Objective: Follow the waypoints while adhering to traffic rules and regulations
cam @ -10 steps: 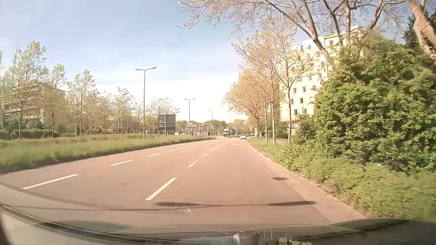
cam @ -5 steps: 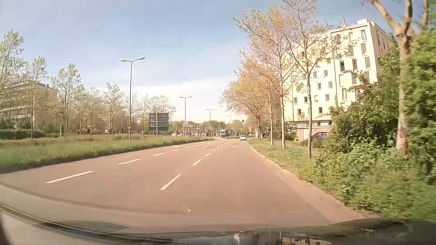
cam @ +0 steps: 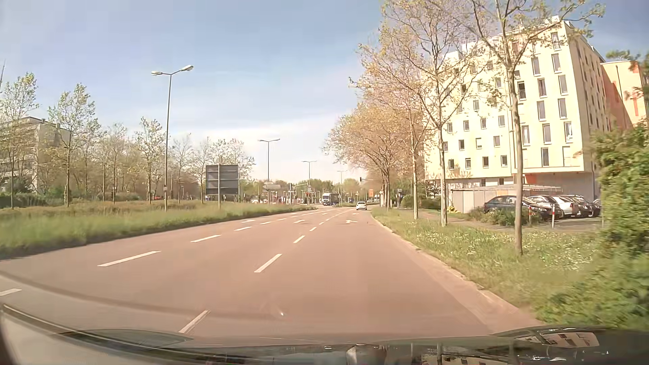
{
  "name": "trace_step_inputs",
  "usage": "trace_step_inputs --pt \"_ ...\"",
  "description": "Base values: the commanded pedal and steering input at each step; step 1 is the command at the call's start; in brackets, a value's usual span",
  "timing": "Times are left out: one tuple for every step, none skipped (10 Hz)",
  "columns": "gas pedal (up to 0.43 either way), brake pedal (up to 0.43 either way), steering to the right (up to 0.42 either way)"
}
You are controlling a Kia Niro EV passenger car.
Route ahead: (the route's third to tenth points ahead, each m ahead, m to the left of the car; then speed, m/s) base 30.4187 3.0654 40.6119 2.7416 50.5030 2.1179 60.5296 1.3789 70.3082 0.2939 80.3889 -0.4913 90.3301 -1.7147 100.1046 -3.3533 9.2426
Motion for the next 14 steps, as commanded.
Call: trace_step_inputs --pt "0.000 0.000 0.006" --pt "0.000 0.000 0.007" --pt "0.000 0.000 0.007" --pt "0.000 0.000 0.008" --pt "0.000 0.000 0.008" --pt "0.000 0.000 0.009" --pt "0.000 0.000 0.009" --pt "0.000 0.000 0.009" --pt "0.000 0.000 0.009" --pt "0.000 0.000 0.009" --pt "0.000 0.000 0.009" --pt "0.000 0.000 0.009" --pt "0.000 0.000 0.009" --pt "0.000 0.000 0.009"
